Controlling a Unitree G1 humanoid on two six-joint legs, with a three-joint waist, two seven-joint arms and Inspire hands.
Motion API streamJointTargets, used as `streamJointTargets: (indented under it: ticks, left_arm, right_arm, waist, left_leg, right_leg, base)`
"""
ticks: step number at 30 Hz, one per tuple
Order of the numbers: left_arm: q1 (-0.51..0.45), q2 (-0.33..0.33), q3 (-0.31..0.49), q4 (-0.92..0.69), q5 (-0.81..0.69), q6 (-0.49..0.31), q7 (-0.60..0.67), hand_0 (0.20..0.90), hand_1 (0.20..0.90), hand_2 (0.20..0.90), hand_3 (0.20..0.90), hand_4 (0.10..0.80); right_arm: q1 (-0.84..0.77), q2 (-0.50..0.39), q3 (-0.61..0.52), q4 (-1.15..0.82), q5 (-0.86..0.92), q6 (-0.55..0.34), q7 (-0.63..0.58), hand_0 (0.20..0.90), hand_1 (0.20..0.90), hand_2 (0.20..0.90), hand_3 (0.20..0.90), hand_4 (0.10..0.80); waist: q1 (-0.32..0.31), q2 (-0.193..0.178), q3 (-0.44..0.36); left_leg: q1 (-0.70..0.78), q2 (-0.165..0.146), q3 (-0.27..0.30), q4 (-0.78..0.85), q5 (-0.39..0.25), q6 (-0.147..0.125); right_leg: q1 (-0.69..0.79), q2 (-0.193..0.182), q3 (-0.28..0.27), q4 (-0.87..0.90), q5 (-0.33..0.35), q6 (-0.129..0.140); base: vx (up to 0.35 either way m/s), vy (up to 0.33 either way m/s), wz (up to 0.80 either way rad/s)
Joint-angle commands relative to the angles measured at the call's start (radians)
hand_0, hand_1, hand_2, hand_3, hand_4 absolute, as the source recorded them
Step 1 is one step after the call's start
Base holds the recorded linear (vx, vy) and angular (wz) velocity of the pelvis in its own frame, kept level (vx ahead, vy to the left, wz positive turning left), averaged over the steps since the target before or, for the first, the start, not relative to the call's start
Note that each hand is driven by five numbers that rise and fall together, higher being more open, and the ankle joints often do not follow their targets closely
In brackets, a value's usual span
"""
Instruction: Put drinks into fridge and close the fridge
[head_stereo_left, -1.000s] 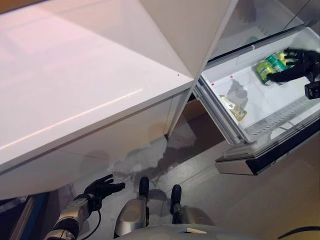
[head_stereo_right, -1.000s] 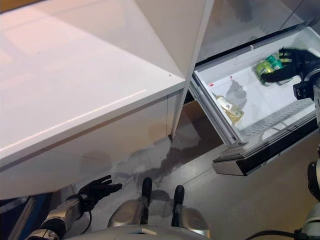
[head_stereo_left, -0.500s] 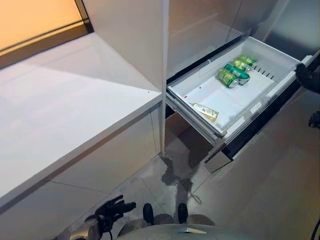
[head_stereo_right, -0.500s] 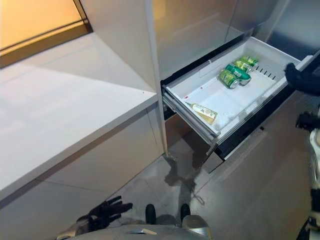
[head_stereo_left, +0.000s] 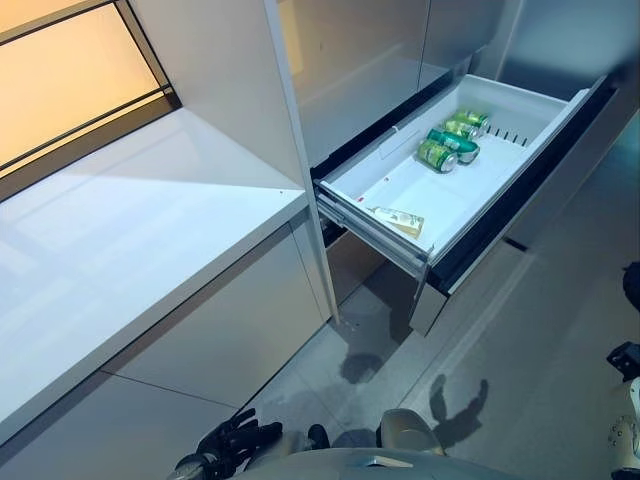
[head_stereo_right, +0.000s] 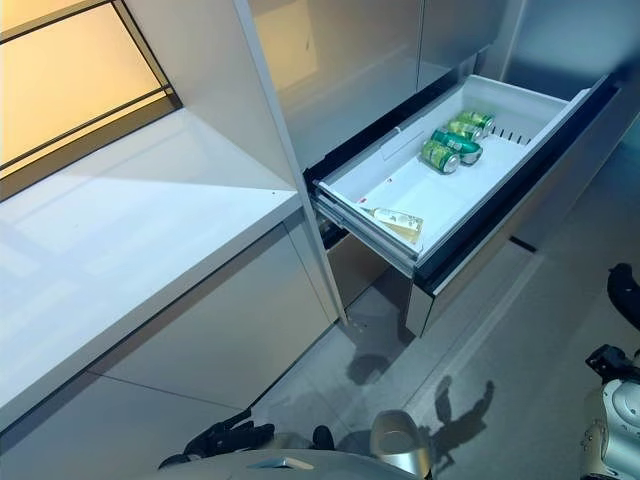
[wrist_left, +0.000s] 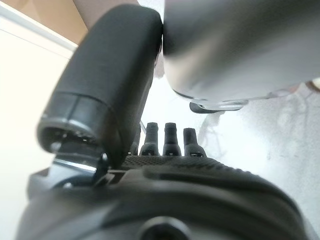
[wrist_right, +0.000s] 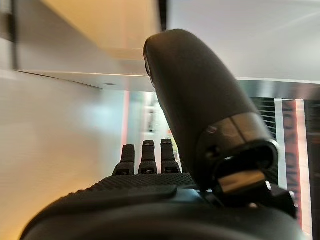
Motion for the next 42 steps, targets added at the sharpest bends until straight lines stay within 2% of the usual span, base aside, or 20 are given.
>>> streamJointTargets:
  ticks: [1,9,15,20,28,37,42]
  left_arm:
    - [0.01,0.08,-0.007,-0.005,-0.019,0.015,0.006,0.9,0.9,0.9,0.9,0.8]
    - [-0.07,0.112,-0.062,-0.012,-0.084,0.035,0.066,0.9,0.9,0.9,0.9,0.8]
    - [-0.139,0.128,-0.103,-0.02,-0.124,0.033,0.079,0.9,0.9,0.9,0.9,0.8]
    - [-0.189,0.117,-0.131,-0.023,-0.128,0.049,0.103,0.9,0.9,0.9,0.9,0.8]
    - [-0.247,0.103,-0.164,-0.014,-0.11,0.071,0.153,0.9,0.9,0.9,0.9,0.8]
    - [-0.308,0.093,-0.225,0.011,-0.078,0.097,0.192,0.9,0.9,0.9,0.9,0.8]
    - [-0.322,0.09,-0.248,0.025,-0.063,0.095,0.192,0.9,0.9,0.9,0.9,0.8]
  right_arm:
    - [-0.117,-0.083,0.017,-0.074,-0.003,-0.041,0.052,0.9,0.9,0.9,0.9,0.8]
    - [-0.259,-0.174,0.196,-0.029,0.001,0.082,0.145,0.9,0.9,0.9,0.9,0.8]
    - [-0.449,-0.252,0.34,0.0,-0.018,0.081,0.2,0.9,0.9,0.9,0.9,0.8]
    - [-0.63,-0.277,0.476,0.017,-0.066,0.071,0.291,0.9,0.9,0.9,0.9,0.8]
    - [-0.812,-0.212,0.667,0.017,-0.111,0.063,0.347,0.9,0.9,0.9,0.9,0.8]
    - [-1.027,-0.064,0.834,0.072,-0.101,0.077,0.292,0.9,0.9,0.9,0.9,0.8]
    - [-1.122,0.018,0.909,0.091,-0.067,0.056,0.28,0.9,0.9,0.9,0.9,0.8]
  waist:
    - [0.019,-0.027,0.049]
    - [0.021,-0.028,0.139]
    - [0.033,-0.017,0.215]
    - [0.049,-0.005,0.235]
    - [0.085,-0.015,0.243]
    - [0.14,-0.012,0.248]
    - [0.175,-0.012,0.246]
  left_leg:
    - [-0.038,-0.037,-0.048,0.194,-0.203,0.082]
    - [-0.186,-0.047,-0.038,0.296,-0.191,0.074]
    - [-0.271,-0.05,-0.027,0.333,-0.172,0.066]
    - [-0.309,-0.054,-0.016,0.349,-0.156,0.059]
    - [-0.336,-0.055,-0.018,0.373,-0.152,0.052]
    - [-0.324,-0.066,-0.041,0.342,-0.128,0.049]
    - [-0.306,-0.068,-0.051,0.306,-0.11,0.05]
  right_leg:
    - [-0.026,0.028,0.012,0.093,-0.015,-0.064]
    - [-0.203,0.034,0.007,0.237,-0.031,-0.08]
    - [-0.295,0.047,0.01,0.265,-0.013,-0.083]
    - [-0.335,0.048,0.011,0.273,0.002,-0.081]
    - [-0.343,0.041,0.009,0.27,0.019,-0.068]
    - [-0.316,0.03,0.003,0.231,0.044,-0.054]
    - [-0.291,0.024,-0.005,0.197,0.056,-0.052]
  base:
    - [-0.021,0.012,0.06]
    - [-0.078,-0.001,-0.01]
    - [-0.135,0.017,-0.03]
    - [-0.074,0.026,-0.03]
    - [0.005,-0.008,0.01]
    - [0.038,-0.034,0.13]
    - [0.013,-0.03,0.14]
